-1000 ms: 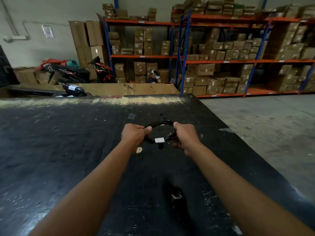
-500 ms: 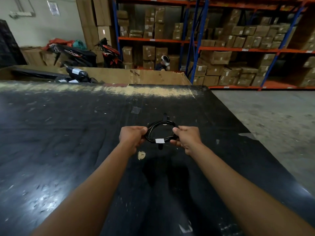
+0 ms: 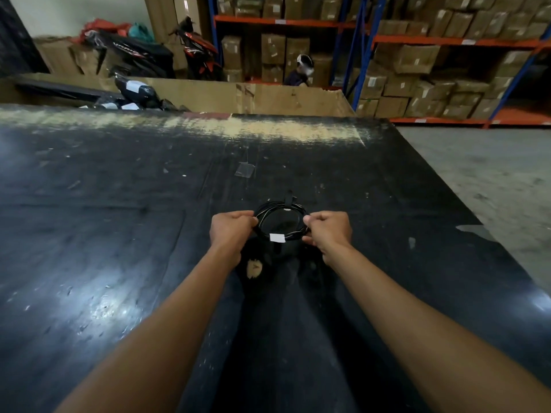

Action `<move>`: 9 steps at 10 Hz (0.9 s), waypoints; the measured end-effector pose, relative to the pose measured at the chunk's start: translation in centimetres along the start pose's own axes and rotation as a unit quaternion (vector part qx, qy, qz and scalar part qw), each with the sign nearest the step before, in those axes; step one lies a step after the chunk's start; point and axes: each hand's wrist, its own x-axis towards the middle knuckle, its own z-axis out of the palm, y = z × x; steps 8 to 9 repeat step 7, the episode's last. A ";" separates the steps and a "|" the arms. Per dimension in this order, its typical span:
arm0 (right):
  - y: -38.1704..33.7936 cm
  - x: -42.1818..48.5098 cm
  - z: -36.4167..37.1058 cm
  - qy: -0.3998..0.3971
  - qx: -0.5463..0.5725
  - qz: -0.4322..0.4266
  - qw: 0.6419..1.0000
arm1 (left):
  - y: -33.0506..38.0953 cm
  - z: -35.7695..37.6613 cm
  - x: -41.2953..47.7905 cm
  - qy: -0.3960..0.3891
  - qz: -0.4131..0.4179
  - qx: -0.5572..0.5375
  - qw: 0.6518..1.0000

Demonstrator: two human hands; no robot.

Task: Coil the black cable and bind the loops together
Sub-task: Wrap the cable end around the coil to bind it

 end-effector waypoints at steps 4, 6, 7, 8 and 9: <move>1.2 2.2 1.7 0.017 -0.091 -0.040 0.995 | -1.3 0.6 1.2 0.034 0.056 0.132 0.989; 1.3 2.3 1.4 0.008 -0.069 -0.032 0.997 | -1.0 1.0 0.8 0.049 0.070 0.171 0.982; 1.6 1.8 0.8 -0.014 -0.050 -0.022 0.998 | -1.5 0.3 -0.1 0.038 0.067 0.162 0.984; 1.6 1.8 0.8 -0.014 -0.050 -0.022 0.998 | -1.5 0.3 -0.1 0.038 0.067 0.162 0.984; 1.6 1.8 0.8 -0.014 -0.050 -0.022 0.998 | -1.5 0.3 -0.1 0.038 0.067 0.162 0.984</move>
